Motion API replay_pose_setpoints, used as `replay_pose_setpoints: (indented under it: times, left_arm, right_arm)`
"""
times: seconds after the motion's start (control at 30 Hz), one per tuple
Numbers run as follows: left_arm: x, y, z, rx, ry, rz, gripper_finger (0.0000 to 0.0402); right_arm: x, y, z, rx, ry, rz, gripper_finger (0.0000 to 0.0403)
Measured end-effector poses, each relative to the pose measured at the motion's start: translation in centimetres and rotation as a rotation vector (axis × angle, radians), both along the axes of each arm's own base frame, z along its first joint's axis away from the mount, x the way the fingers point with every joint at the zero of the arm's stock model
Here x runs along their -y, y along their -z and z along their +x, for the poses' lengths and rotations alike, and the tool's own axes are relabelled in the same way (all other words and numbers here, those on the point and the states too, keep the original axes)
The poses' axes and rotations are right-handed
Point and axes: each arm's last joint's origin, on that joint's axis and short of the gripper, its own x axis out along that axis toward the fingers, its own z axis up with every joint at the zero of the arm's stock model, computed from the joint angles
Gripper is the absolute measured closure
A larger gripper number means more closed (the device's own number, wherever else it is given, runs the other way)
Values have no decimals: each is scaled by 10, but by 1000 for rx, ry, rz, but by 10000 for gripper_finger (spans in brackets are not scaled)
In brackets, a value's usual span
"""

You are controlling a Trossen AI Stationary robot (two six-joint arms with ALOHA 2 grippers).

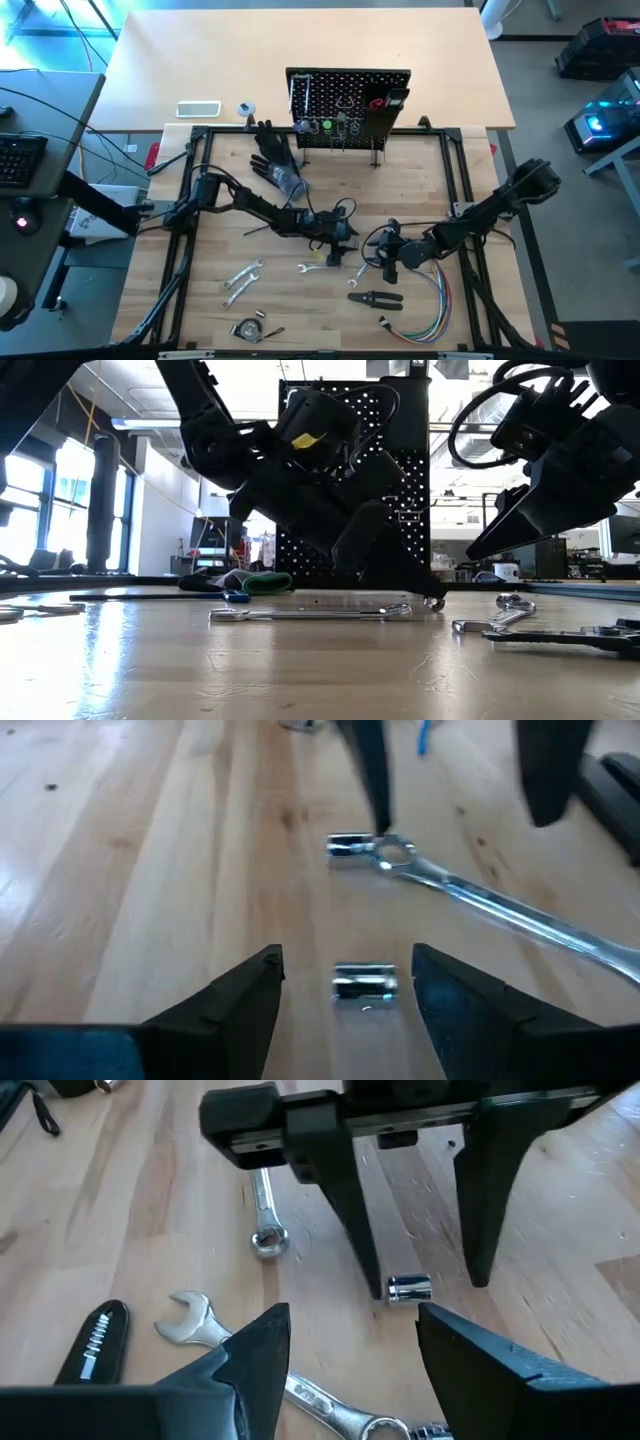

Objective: Hang tools onto peg board
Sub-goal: Put the silver socket into the black bin on the pegboard

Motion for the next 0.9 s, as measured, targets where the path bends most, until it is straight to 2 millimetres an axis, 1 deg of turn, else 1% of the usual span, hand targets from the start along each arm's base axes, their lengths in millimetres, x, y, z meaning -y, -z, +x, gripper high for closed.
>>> replay_pose_setpoints:
  times: [0.17, 0.5, 0.77, 0.9]
  left_arm:
    - [-7, 3, -1, -31, 11, -34, 197]
    - [-6, 3, -1, -34, 39, -39, 230]
    - [-6, 2, -1, -27, 43, -31, 232]
    - [-5, 7, 2, -27, 46, -32, 232]
  right_arm:
    - [0, 0, 0, -4, 1, -5, 190]
    - [1, 0, 0, 1, 12, -13, 190]
    - [1, 0, 0, 10, 30, -23, 191]
    - [2, -1, 0, 19, 47, -35, 191]
